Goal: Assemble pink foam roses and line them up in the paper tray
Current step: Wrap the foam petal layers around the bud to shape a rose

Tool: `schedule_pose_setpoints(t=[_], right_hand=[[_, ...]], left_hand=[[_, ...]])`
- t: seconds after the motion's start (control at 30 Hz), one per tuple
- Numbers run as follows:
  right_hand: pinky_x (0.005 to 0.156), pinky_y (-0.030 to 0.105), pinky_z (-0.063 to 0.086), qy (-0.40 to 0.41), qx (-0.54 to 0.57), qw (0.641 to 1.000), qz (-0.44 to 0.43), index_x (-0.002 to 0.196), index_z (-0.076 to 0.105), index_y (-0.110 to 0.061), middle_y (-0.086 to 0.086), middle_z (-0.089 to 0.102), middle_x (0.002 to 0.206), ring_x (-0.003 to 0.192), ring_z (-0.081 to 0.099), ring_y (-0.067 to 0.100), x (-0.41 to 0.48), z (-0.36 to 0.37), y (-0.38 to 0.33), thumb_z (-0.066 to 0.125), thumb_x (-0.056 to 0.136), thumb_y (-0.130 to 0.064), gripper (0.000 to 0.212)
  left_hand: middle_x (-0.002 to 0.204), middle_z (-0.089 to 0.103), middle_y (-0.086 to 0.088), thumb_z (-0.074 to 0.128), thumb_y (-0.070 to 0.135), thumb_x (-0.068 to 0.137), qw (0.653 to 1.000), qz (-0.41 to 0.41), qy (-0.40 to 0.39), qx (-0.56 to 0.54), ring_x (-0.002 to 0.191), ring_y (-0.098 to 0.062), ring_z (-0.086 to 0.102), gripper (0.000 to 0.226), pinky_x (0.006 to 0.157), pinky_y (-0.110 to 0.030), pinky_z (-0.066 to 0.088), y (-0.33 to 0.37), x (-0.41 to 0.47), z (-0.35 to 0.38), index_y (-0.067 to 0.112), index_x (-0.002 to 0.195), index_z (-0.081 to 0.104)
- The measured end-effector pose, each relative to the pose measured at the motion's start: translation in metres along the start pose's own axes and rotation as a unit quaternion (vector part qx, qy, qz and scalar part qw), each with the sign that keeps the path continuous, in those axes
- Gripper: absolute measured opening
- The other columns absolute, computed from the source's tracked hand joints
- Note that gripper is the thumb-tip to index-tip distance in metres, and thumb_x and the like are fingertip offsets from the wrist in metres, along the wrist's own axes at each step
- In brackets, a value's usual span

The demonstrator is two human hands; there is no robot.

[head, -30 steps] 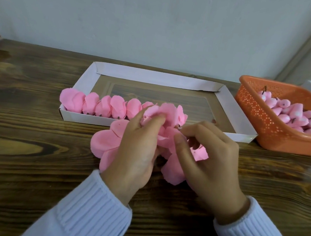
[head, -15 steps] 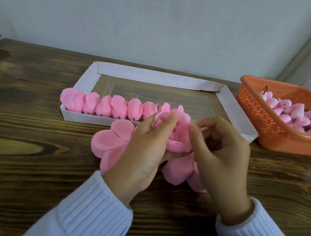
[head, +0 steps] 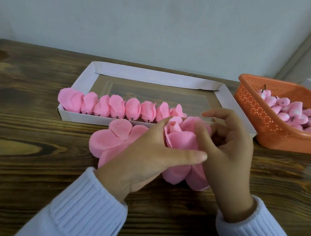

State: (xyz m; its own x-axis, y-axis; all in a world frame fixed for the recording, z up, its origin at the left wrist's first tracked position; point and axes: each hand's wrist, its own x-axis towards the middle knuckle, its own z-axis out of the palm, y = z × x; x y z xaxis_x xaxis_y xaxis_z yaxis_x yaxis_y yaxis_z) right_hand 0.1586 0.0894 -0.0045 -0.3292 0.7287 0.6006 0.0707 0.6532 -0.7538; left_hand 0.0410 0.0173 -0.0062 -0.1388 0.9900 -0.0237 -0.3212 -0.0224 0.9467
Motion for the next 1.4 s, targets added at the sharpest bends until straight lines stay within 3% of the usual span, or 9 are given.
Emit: schedule_pose_setpoints(t=[0.27,0.4,0.53,0.63,0.7,0.83,1.0,1.2,1.4], right_hand=[[0.045,0.023,0.043,-0.002,0.122,0.991,0.060,0.086,0.060,-0.020,0.003,0.056,0.053,0.044,0.049,0.014,0.004,-0.002,-0.004,0.057,0.089,-0.017,0.005],[0.048,0.020,0.046,-0.032,0.204,0.977,0.062,0.089,0.060,-0.020,-0.002,0.063,0.057,0.047,0.055,0.011,0.006,-0.003,-0.005,0.050,0.087,-0.006,0.017],[0.056,0.019,0.048,-0.045,0.192,0.980,0.038,0.089,0.060,-0.018,-0.005,0.064,0.064,0.057,0.058,0.008,0.007,-0.003,-0.003,0.049,0.079,0.005,0.028],[0.065,0.021,0.049,-0.075,0.133,0.988,-0.004,0.088,0.062,-0.021,-0.006,0.063,0.077,0.072,0.058,0.013,0.008,-0.005,-0.001,0.049,0.072,0.010,0.037],[0.067,0.029,0.048,-0.118,0.088,0.989,-0.022,0.089,0.065,-0.016,0.005,0.062,0.085,0.077,0.056,0.024,0.008,-0.006,-0.002,0.049,0.070,0.010,0.036],[0.067,0.025,0.041,-0.157,0.050,0.986,-0.029,0.084,0.068,-0.020,0.003,0.054,0.084,0.077,0.050,0.020,0.009,-0.007,-0.001,0.049,0.066,0.005,0.036],[0.069,0.045,0.045,-0.193,0.094,0.976,0.032,0.075,0.067,-0.022,0.008,0.052,0.091,0.085,0.051,0.033,0.010,-0.010,-0.002,0.049,0.062,0.006,0.036],[0.067,0.018,0.042,-0.168,0.190,0.963,0.091,0.053,0.058,-0.025,-0.011,0.055,0.087,0.087,0.055,0.005,0.013,-0.012,-0.002,0.047,0.058,0.008,0.036],[0.065,0.017,0.042,-0.176,0.206,0.959,0.083,0.054,0.060,-0.027,-0.010,0.059,0.100,0.099,0.055,0.009,0.013,-0.014,-0.002,0.047,0.060,0.006,0.036]], left_hand=[[0.118,0.067,-0.019,0.069,-0.013,0.076,1.000,0.002,0.023,0.012,0.115,-0.033,0.063,0.054,0.103,-0.053,0.046,-0.001,0.001,0.001,0.006,0.125,0.058],[0.115,0.068,-0.019,0.063,-0.017,0.081,1.000,-0.010,0.025,-0.004,0.110,-0.032,0.065,0.046,0.099,-0.049,0.051,0.000,0.001,0.001,0.008,0.120,0.061],[0.102,0.067,-0.014,0.058,-0.019,0.083,0.999,-0.028,0.007,-0.040,0.094,-0.021,0.066,0.044,0.082,-0.034,0.059,0.001,0.001,0.002,0.005,0.120,0.059],[0.100,0.063,-0.014,0.058,-0.019,0.083,0.998,-0.045,0.003,-0.051,0.090,-0.021,0.064,0.046,0.076,-0.032,0.060,0.002,0.001,0.004,0.004,0.123,0.055],[0.102,0.061,-0.016,0.057,-0.020,0.084,0.997,-0.055,-0.011,-0.046,0.090,-0.020,0.063,0.049,0.073,-0.029,0.060,0.003,0.000,0.005,0.006,0.126,0.054],[0.098,0.062,-0.010,0.053,-0.020,0.086,0.997,-0.058,-0.041,-0.034,0.087,-0.015,0.063,0.053,0.071,-0.025,0.058,0.004,-0.002,0.005,0.013,0.127,0.056],[0.095,0.062,-0.009,0.049,-0.023,0.086,0.995,-0.061,-0.073,-0.027,0.084,-0.013,0.063,0.057,0.075,-0.027,0.058,0.005,-0.003,0.005,0.015,0.130,0.052],[0.084,0.064,-0.010,0.045,-0.013,0.074,0.976,-0.093,-0.122,-0.152,0.074,-0.018,0.066,0.045,0.064,-0.028,0.057,0.009,-0.004,0.003,0.011,0.108,0.062],[0.084,0.067,-0.009,0.045,0.008,0.079,0.962,-0.102,-0.139,-0.214,0.071,-0.018,0.065,0.034,0.064,-0.029,0.056,0.010,-0.002,0.002,0.016,0.081,0.078]])
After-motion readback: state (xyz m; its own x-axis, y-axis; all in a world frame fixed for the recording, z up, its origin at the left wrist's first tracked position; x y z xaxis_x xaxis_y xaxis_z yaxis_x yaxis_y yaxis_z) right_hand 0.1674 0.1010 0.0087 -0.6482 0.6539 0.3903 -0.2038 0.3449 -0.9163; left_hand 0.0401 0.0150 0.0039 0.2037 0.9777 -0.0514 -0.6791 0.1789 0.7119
